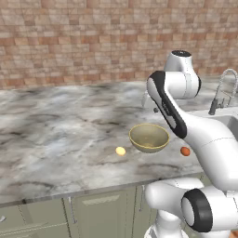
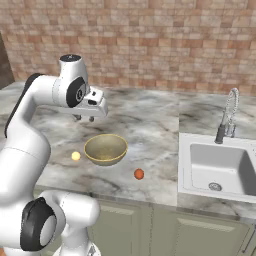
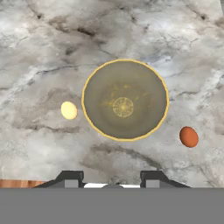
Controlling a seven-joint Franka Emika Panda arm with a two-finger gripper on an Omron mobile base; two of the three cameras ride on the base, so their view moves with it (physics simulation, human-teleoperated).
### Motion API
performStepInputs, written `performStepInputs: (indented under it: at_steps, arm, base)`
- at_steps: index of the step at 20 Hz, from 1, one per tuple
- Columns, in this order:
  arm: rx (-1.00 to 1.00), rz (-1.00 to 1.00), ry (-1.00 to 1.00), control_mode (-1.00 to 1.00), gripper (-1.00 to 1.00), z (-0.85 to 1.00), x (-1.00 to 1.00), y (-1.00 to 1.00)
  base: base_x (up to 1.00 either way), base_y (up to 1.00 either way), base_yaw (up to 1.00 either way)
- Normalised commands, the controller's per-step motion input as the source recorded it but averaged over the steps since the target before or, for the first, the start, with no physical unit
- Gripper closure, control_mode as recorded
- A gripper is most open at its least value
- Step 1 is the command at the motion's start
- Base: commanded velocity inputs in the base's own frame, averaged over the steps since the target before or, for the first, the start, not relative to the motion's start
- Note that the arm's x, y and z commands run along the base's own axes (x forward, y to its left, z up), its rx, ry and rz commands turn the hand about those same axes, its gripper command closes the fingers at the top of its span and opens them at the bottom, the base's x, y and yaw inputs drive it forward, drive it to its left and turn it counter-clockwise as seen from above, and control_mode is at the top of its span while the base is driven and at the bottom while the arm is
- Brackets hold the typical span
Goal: Gather the eggs and milk located in the vicinity of the sink area and place them right next to the bowl.
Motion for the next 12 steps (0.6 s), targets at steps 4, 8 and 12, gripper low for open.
performStepInputs:
  at_steps: [4,8,12]
  arm:
    - [0.00,0.00,0.00,1.00,-1.00,0.00,0.00,0.00]
    - [0.00,0.00,0.00,1.00,-1.00,0.00,0.00,0.00]
    - [0.00,0.00,0.00,1.00,-1.00,0.00,0.00,0.00]
  base:
    - [0.00,0.00,0.00]
    - [-0.01,-0.03,0.00]
    - [-0.10,-0.44,0.00]
